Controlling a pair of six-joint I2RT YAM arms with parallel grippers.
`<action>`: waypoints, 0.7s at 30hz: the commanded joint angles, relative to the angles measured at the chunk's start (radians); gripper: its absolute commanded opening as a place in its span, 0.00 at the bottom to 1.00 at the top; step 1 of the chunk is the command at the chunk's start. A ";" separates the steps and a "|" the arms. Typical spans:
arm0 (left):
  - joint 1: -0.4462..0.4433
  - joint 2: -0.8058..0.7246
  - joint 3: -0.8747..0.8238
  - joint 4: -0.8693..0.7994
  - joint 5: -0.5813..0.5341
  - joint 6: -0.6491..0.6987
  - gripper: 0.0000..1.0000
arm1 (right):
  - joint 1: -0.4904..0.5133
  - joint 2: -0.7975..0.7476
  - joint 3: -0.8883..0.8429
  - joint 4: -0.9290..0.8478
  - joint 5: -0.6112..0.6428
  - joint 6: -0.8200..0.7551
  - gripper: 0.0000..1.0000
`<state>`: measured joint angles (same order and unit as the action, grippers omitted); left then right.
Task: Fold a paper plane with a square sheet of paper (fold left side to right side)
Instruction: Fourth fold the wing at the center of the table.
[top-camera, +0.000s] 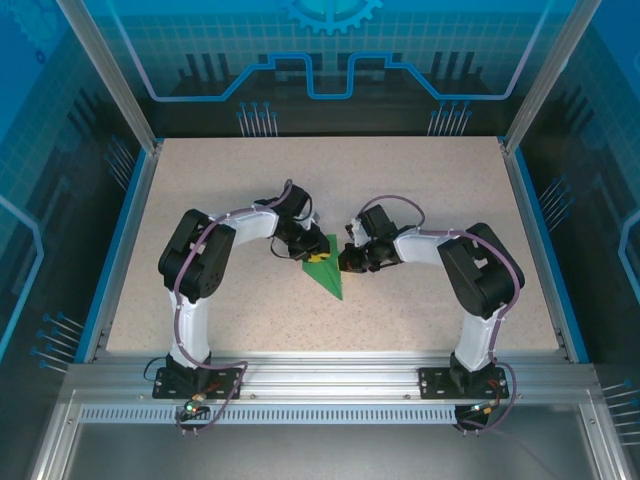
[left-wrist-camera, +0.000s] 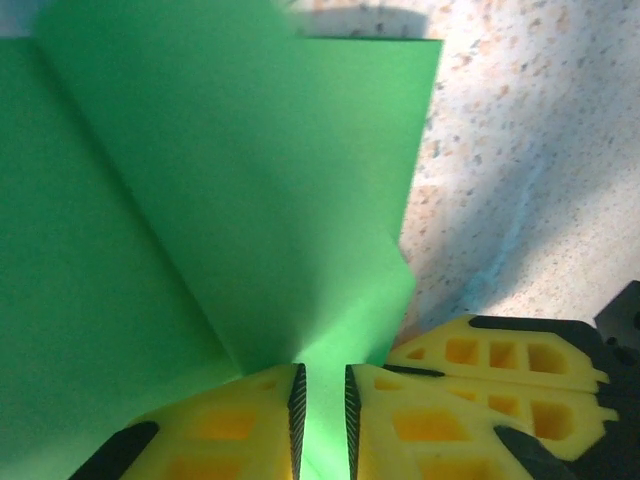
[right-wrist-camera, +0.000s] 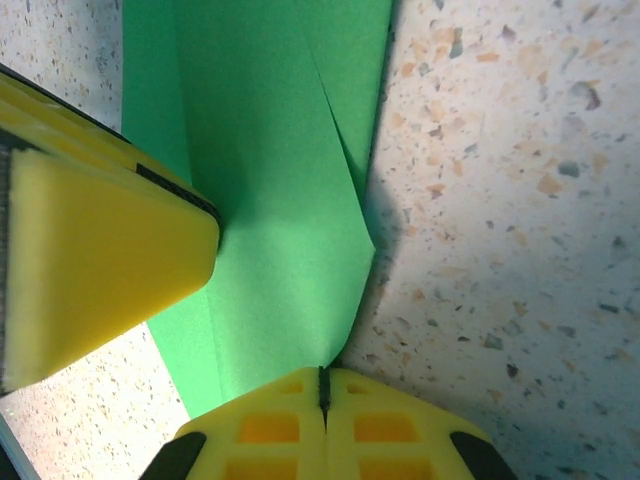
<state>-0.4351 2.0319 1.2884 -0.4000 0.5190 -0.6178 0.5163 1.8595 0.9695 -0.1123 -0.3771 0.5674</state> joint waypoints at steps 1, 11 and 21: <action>-0.005 -0.001 -0.027 -0.038 -0.028 0.029 0.19 | 0.014 0.040 0.007 -0.064 0.017 -0.017 0.00; -0.003 0.005 -0.056 -0.028 -0.045 0.033 0.14 | 0.001 -0.028 0.000 -0.036 0.018 -0.006 0.16; -0.001 0.004 -0.073 -0.015 -0.041 0.029 0.13 | -0.026 -0.187 -0.059 -0.046 -0.092 -0.001 0.26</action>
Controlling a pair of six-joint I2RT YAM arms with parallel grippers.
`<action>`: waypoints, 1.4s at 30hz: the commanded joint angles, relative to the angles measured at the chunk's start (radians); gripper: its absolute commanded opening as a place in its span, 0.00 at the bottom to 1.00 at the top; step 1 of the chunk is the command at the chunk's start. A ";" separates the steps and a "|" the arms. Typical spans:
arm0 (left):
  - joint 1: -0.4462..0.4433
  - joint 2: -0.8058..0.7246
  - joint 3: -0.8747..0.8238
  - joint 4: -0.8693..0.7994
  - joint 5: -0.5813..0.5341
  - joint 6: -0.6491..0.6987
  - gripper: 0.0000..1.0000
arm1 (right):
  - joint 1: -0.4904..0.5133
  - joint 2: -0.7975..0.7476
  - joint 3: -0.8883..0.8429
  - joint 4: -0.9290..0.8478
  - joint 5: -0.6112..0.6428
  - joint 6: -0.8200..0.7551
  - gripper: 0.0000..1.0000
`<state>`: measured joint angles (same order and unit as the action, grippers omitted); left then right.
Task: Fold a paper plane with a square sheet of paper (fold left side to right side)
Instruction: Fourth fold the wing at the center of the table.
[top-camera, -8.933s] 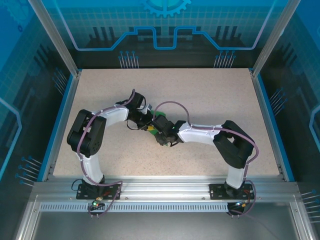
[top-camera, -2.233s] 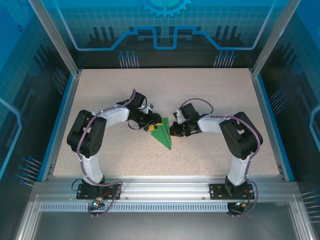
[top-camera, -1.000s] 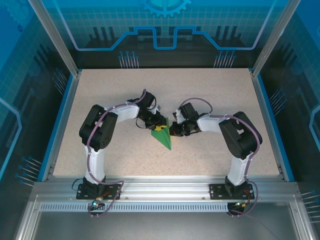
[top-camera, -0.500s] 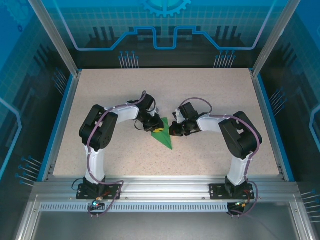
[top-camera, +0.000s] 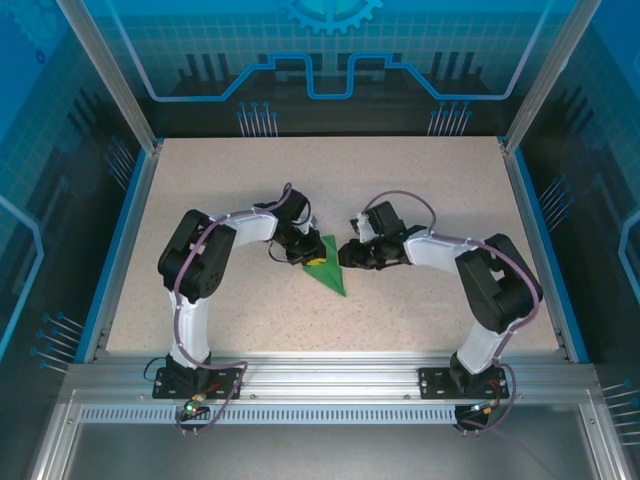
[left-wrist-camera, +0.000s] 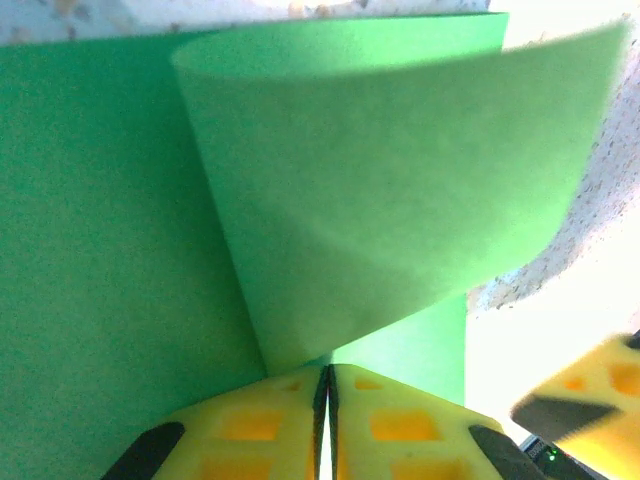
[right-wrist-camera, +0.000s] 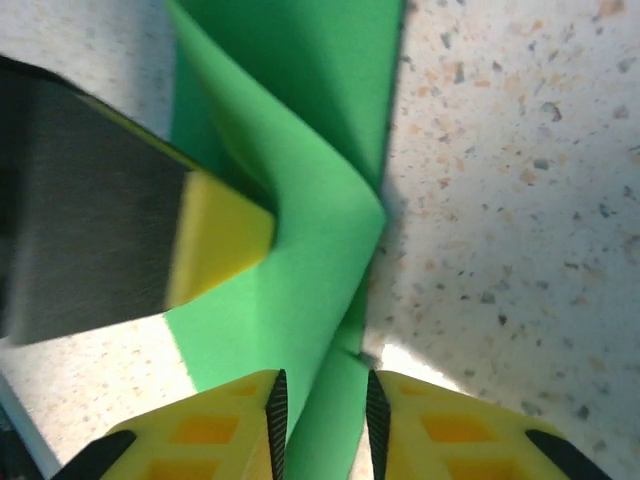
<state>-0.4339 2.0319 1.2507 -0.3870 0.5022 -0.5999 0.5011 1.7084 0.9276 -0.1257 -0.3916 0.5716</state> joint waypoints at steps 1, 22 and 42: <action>-0.003 0.004 -0.036 -0.027 -0.024 0.011 0.13 | -0.009 -0.041 -0.023 -0.026 -0.102 0.000 0.25; -0.003 0.002 -0.039 -0.025 -0.025 0.009 0.13 | 0.072 0.080 -0.004 -0.099 -0.132 -0.020 0.21; -0.002 0.008 -0.036 -0.033 -0.033 0.011 0.13 | 0.105 0.109 0.026 -0.221 -0.056 -0.067 0.21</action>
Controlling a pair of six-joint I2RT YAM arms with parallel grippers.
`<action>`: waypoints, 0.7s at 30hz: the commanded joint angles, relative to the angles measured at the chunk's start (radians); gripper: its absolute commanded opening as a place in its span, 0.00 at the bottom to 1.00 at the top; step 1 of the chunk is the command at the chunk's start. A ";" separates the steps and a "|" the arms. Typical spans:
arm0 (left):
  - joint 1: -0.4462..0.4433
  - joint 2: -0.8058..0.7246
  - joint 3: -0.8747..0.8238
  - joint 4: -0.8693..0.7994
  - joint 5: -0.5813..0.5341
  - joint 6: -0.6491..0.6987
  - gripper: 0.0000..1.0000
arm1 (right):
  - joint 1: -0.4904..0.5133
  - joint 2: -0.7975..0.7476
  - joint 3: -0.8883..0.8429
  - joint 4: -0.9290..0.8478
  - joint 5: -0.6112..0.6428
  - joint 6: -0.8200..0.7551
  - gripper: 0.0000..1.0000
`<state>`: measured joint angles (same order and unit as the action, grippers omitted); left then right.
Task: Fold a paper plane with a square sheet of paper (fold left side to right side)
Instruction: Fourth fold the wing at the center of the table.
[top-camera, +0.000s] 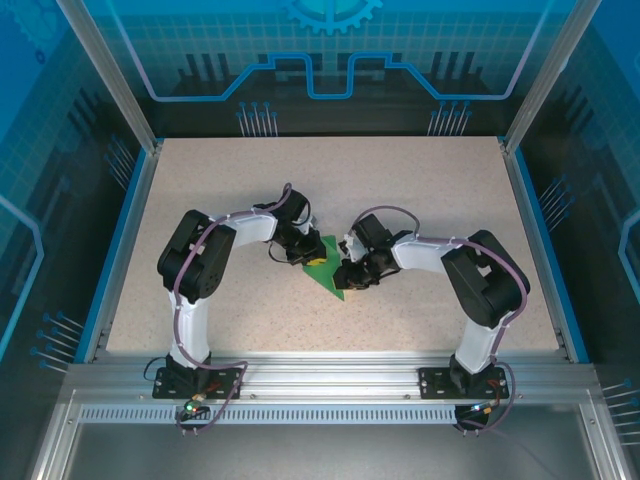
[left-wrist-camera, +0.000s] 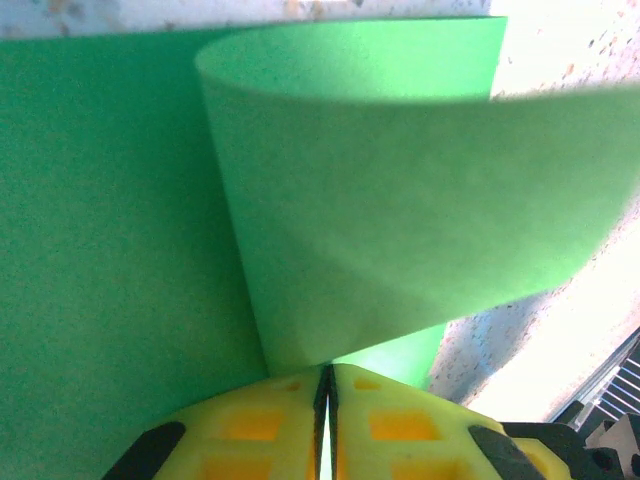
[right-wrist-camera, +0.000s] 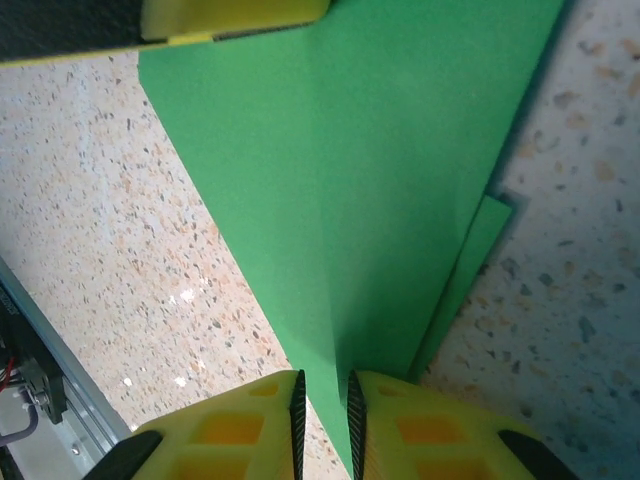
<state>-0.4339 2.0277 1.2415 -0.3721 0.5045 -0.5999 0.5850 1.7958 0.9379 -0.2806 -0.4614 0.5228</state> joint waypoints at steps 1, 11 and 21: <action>-0.003 0.012 -0.027 -0.048 -0.036 0.011 0.13 | 0.021 0.022 0.016 -0.068 0.015 -0.020 0.21; 0.003 0.016 -0.026 -0.050 -0.039 0.011 0.13 | 0.043 0.027 0.015 -0.151 0.031 -0.047 0.18; 0.005 0.016 -0.028 -0.046 -0.038 0.011 0.13 | 0.061 -0.046 0.003 -0.184 0.071 -0.052 0.16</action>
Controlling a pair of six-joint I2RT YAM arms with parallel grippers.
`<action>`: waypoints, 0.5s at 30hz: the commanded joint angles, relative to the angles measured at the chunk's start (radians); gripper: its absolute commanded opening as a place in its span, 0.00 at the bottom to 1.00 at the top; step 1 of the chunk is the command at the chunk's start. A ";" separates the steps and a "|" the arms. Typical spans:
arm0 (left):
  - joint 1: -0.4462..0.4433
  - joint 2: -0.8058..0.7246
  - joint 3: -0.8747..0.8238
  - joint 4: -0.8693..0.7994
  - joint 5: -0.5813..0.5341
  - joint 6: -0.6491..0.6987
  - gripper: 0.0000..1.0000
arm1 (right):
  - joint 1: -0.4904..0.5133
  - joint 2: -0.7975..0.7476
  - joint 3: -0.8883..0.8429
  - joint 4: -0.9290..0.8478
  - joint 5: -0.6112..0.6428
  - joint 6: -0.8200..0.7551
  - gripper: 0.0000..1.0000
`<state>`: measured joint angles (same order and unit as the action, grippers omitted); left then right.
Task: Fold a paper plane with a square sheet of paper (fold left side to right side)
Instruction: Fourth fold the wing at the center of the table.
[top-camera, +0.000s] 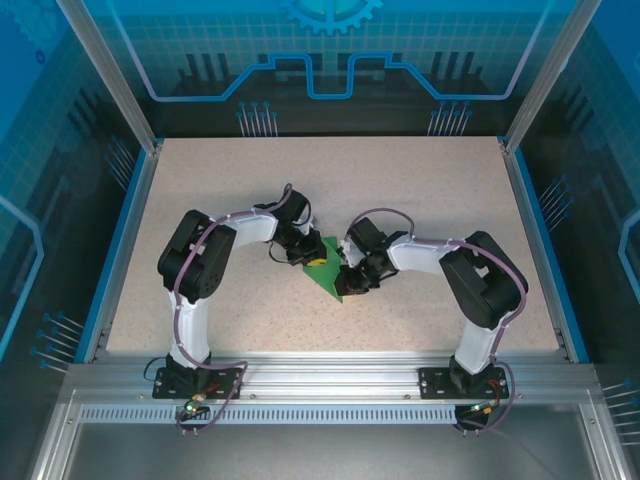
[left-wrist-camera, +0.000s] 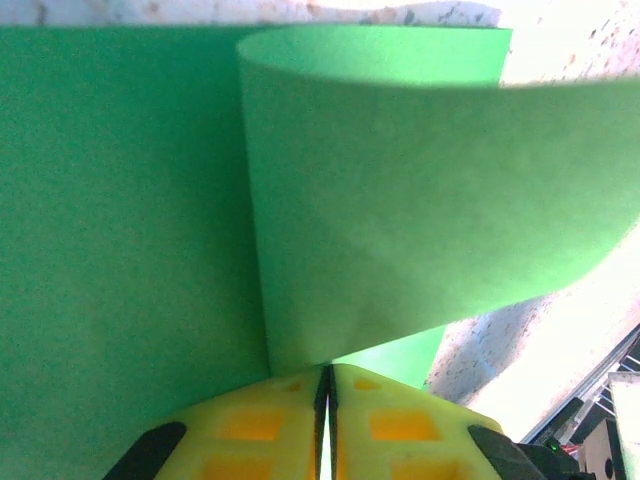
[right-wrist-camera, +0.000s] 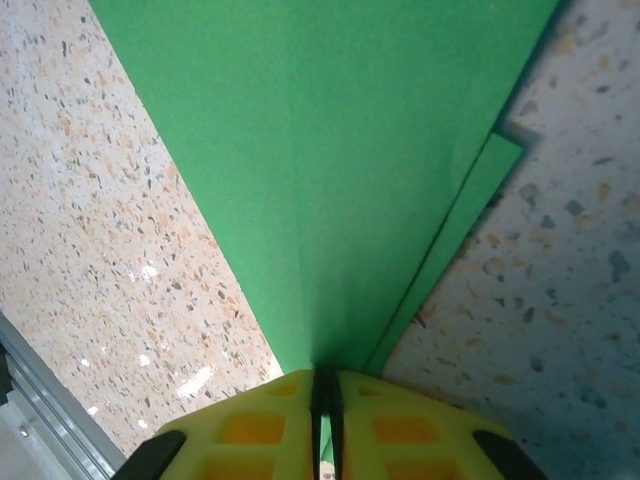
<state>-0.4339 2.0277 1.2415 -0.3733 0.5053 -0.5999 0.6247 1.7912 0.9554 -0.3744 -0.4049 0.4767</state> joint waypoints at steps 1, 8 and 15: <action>0.005 0.014 -0.027 -0.043 -0.038 0.011 0.13 | 0.021 -0.056 -0.009 -0.086 0.016 -0.002 0.16; 0.004 0.012 -0.034 -0.035 -0.031 0.009 0.13 | 0.020 -0.125 0.023 -0.018 -0.016 0.022 0.15; 0.005 0.011 -0.038 -0.032 -0.029 0.008 0.13 | 0.017 -0.018 0.035 0.077 -0.070 0.055 0.14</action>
<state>-0.4339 2.0277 1.2392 -0.3706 0.5095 -0.6003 0.6342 1.7229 0.9684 -0.3378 -0.4339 0.5076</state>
